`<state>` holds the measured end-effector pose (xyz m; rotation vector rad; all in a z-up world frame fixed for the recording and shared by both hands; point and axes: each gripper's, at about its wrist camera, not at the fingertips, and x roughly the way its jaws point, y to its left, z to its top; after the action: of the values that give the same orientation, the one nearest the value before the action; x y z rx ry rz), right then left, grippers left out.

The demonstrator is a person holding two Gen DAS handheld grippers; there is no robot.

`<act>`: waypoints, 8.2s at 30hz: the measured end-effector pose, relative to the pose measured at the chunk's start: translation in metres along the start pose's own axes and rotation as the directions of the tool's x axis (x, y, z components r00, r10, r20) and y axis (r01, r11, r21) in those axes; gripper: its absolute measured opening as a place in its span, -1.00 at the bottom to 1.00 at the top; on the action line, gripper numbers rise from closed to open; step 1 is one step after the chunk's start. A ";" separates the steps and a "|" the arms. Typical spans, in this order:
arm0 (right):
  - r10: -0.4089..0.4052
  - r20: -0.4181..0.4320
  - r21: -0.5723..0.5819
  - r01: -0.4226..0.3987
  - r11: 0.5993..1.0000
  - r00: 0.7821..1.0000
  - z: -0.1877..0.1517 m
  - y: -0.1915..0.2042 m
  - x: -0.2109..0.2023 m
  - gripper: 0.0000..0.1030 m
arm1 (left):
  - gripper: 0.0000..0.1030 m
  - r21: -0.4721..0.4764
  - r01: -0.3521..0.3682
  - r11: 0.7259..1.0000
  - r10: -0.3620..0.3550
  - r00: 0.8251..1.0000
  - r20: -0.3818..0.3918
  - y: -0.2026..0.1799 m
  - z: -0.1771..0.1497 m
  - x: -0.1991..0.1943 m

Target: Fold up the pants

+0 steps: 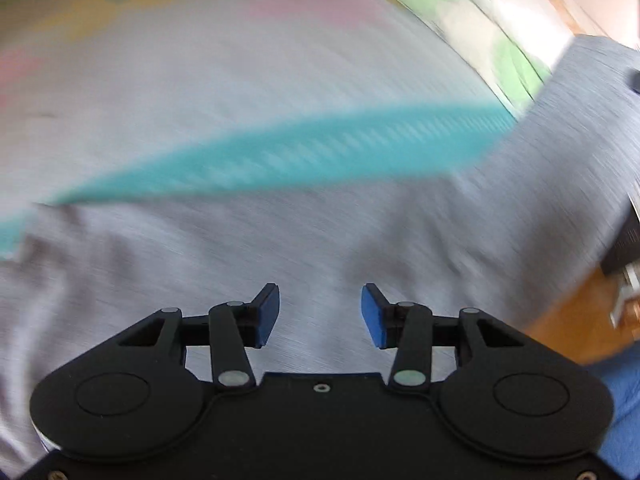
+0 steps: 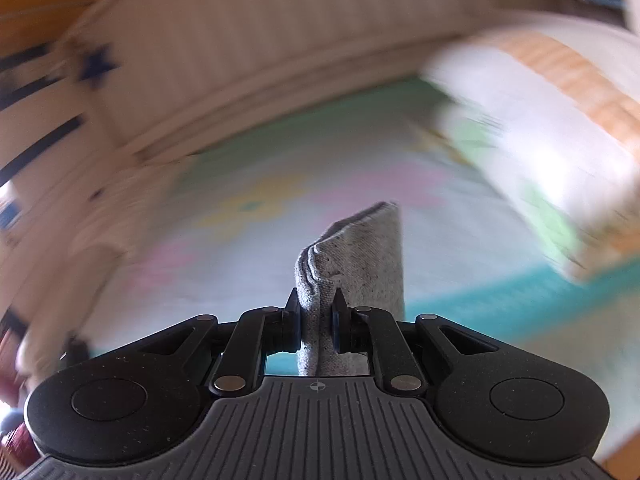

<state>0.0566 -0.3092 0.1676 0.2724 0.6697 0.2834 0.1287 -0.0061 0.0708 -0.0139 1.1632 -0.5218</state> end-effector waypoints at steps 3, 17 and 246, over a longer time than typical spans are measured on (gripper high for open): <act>0.094 -0.029 -0.093 -0.097 0.991 0.995 -0.014 0.062 0.030 -0.75 | 0.03 -0.089 -0.024 0.996 0.029 0.998 0.053 0.040 0.007 -0.020; -0.032 -0.336 -0.552 -0.169 0.816 0.941 -0.229 0.199 0.175 -0.47 | 0.03 -0.408 -0.134 0.903 0.175 0.983 0.064 0.166 -0.038 -0.055; 0.471 -0.189 0.159 -0.446 0.881 0.862 -0.091 0.100 0.134 -0.75 | 0.00 0.209 -0.447 0.870 0.300 0.815 0.495 -0.088 -0.179 -0.024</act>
<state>0.0815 -0.1566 0.0569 0.5139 0.8397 0.7473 -0.0693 -0.0287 0.0426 0.3578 0.5899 -0.3159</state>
